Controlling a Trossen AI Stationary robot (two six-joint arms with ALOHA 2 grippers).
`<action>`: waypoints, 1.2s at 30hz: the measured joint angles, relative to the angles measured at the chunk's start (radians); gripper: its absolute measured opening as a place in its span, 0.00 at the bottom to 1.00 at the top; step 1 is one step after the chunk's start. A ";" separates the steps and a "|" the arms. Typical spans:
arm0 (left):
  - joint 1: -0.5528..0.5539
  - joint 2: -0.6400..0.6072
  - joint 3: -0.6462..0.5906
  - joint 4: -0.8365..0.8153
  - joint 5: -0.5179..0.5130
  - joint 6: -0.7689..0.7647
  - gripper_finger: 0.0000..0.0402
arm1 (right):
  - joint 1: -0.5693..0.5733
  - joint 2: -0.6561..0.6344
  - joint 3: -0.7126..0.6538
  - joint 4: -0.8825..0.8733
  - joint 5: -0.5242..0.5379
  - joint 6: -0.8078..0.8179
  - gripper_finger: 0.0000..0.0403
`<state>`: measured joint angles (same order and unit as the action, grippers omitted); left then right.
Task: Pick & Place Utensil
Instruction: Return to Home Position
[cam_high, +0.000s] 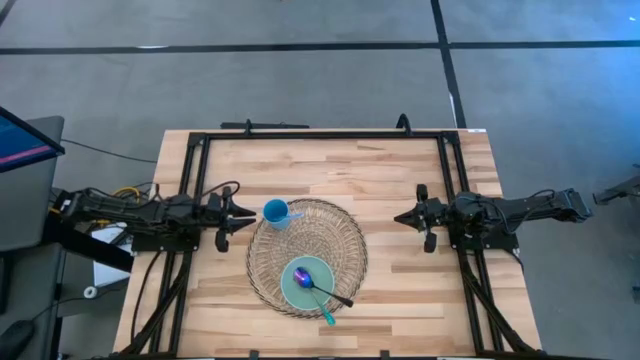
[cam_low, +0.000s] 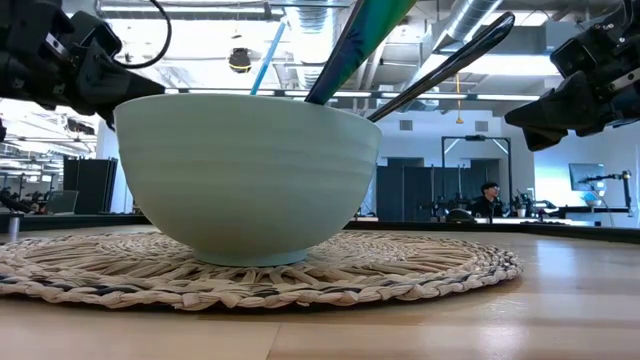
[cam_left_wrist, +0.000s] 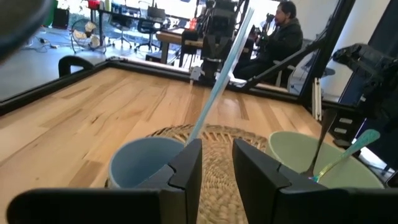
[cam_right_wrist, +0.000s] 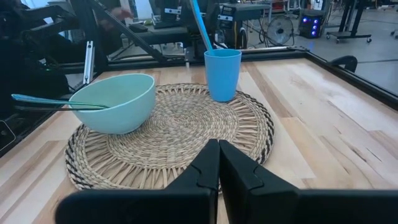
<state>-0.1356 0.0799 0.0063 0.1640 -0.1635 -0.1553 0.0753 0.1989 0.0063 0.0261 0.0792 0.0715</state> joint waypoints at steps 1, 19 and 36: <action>0.000 0.007 0.000 0.001 0.000 0.000 0.23 | 0.000 0.000 0.000 0.000 0.000 0.000 0.00; 0.000 0.150 0.000 0.002 0.000 0.000 0.23 | 0.001 0.000 0.000 0.004 0.000 0.000 0.00; 0.000 0.191 0.000 0.003 0.000 0.000 0.23 | 0.001 0.000 0.000 0.004 0.000 0.000 0.00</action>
<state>-0.1356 0.2708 0.0063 0.1671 -0.1635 -0.1551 0.0761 0.1989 0.0063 0.0297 0.0788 0.0715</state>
